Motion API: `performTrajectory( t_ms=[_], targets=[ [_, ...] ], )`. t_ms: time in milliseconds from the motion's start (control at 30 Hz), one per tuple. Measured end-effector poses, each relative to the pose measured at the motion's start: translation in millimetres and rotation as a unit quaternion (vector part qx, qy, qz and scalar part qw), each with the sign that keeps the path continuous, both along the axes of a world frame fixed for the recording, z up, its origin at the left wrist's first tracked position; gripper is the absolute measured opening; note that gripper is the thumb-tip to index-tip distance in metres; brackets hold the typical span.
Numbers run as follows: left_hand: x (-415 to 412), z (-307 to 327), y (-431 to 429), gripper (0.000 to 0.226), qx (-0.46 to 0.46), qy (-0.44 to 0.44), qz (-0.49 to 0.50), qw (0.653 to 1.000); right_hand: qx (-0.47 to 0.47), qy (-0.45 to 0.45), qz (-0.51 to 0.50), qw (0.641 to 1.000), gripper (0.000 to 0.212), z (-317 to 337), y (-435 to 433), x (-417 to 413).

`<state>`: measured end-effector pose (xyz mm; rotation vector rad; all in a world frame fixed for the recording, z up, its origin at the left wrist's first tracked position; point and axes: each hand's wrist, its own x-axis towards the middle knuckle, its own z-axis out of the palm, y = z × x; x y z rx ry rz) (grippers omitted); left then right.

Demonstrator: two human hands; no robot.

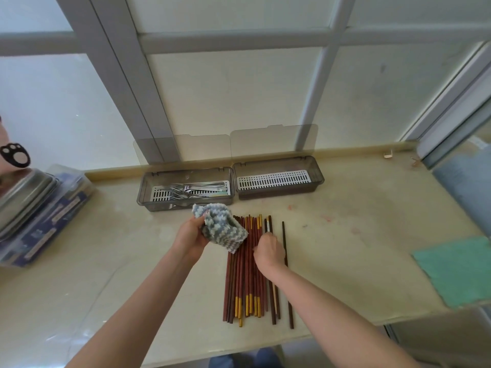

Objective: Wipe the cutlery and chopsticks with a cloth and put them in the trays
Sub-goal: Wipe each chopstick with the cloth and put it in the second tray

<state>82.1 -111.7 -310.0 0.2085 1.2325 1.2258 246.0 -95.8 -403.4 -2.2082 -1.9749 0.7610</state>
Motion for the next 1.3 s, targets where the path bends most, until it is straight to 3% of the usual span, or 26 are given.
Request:
performTrajectory(
  t_ms=[200,333,500,600,700,800,867,1000,1133,1300],
  targets=[
    [3.3,2.8,-0.9,0.023,0.004,-0.014,-0.005,1.0,-0.062,0.04,-0.065,0.995,0.01,-3.8,2.8,-3.5],
    [2.0,4.5,-2.1,0.022,-0.006,-0.044,-0.025,0.999,-0.091,0.046,-0.091,0.991,0.019,-2.9,7.7,3.6],
    [-1.6,1.3,-7.1,0.027,-0.046,-0.103,-0.03,0.993,-0.13,0.174,-0.16,0.963,0.025,-0.9,22.1,14.7],
    [-5.6,-1.4,-9.3,0.027,-0.047,-0.119,-0.048,0.991,-0.135,0.336,-0.176,0.915,0.019,23.2,34.6,23.8],
    [-6.1,-4.2,-9.5,0.025,-0.034,-0.122,-0.064,0.99,-0.188,0.528,-0.118,0.82,0.007,54.2,44.3,34.3],
    [0.1,-5.8,-6.9,0.022,-0.017,-0.069,-0.139,0.988,-0.251,0.612,-0.032,0.75,0.005,79.7,50.5,34.1],
    [8.3,-4.0,-4.9,0.026,0.003,0.0,-0.221,0.975,-0.258,0.609,0.003,0.75,0.006,89.4,52.1,27.4],
    [19.3,5.1,-1.3,0.033,0.024,0.109,-0.28,0.953,-0.209,0.569,0.002,0.795,0.012,88.6,54.3,21.0],
    [22.0,9.5,0.2,0.032,0.019,0.264,-0.349,0.899,-0.197,0.534,0.029,0.822,0.017,85.3,49.7,15.6],
    [23.5,13.0,1.7,0.021,0.024,0.32,-0.35,0.88,-0.165,0.579,-0.052,0.797,0.019,95.3,61.4,21.0]
  ],
)
